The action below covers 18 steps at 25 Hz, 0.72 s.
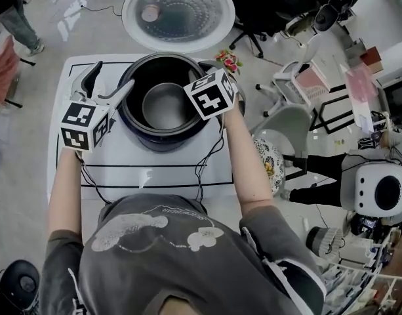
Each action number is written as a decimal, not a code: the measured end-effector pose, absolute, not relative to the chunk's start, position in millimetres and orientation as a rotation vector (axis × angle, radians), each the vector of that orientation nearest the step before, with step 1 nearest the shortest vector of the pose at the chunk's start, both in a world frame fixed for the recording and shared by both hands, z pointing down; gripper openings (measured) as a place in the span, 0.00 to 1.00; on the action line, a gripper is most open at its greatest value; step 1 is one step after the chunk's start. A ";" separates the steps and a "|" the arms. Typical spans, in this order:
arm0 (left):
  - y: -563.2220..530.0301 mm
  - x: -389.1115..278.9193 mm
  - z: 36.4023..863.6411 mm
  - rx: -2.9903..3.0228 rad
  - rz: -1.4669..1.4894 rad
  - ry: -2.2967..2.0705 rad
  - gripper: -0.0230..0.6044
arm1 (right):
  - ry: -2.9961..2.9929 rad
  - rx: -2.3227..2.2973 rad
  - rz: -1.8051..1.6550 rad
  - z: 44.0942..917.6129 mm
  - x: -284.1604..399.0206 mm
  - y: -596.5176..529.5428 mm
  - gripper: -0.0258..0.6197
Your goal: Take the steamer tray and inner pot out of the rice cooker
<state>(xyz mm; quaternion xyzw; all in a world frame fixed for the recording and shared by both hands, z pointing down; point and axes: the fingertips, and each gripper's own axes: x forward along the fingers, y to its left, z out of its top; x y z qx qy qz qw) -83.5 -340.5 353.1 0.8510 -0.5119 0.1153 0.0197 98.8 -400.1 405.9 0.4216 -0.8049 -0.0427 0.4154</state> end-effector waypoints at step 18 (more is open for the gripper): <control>-402.8 -40.6 432.9 2.467 1.080 -1.262 0.62 | -2.160 1.109 -0.175 373.3 90.3 -388.7 0.20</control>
